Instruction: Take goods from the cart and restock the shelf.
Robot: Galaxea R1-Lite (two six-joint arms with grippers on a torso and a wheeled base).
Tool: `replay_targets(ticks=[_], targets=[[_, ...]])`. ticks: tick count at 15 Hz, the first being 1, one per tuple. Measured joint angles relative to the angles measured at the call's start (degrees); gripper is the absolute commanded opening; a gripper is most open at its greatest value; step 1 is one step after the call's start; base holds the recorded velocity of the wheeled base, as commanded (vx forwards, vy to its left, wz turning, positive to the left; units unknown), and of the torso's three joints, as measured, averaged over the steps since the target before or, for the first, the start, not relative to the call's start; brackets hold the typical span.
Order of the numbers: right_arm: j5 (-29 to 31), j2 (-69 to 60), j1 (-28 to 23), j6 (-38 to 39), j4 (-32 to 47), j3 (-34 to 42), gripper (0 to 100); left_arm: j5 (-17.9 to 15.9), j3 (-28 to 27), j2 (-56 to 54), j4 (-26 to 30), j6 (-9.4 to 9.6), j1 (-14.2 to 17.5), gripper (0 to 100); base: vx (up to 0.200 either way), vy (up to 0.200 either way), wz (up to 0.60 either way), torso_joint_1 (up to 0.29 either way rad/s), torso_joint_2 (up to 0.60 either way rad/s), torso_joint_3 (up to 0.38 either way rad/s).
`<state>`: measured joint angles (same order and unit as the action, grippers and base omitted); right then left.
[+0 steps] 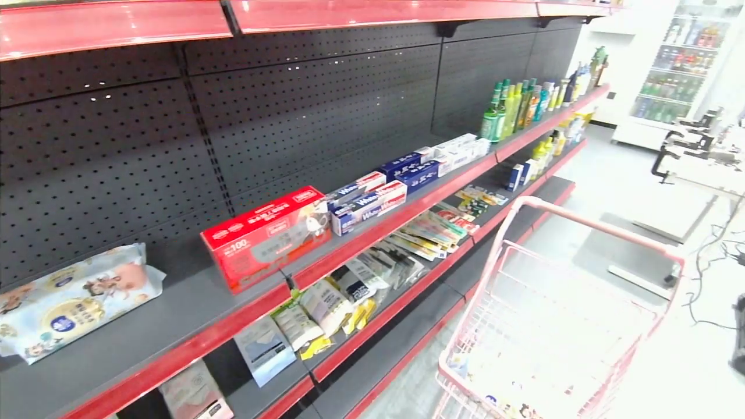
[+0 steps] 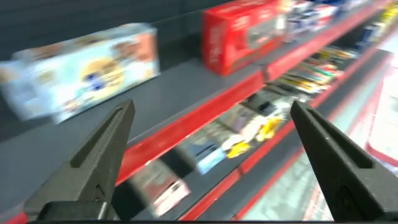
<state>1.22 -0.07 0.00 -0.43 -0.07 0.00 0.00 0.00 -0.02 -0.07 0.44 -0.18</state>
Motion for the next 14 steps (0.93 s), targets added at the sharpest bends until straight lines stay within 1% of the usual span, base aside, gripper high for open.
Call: replay_targets(ticks=[10, 14], targets=[[0.0, 0.0, 0.0, 0.0, 0.0, 0.0, 100, 0.0, 0.0, 0.0, 0.0, 0.00, 0.0, 100, 0.000, 0.000, -0.60, 0.002, 0.00, 0.003], [0.0, 0.0, 0.0, 0.0, 0.0, 0.0, 100, 0.0, 0.0, 0.0, 0.0, -0.06, 0.0, 100, 0.000, 0.000, 0.00, 0.000, 0.00, 0.000]])
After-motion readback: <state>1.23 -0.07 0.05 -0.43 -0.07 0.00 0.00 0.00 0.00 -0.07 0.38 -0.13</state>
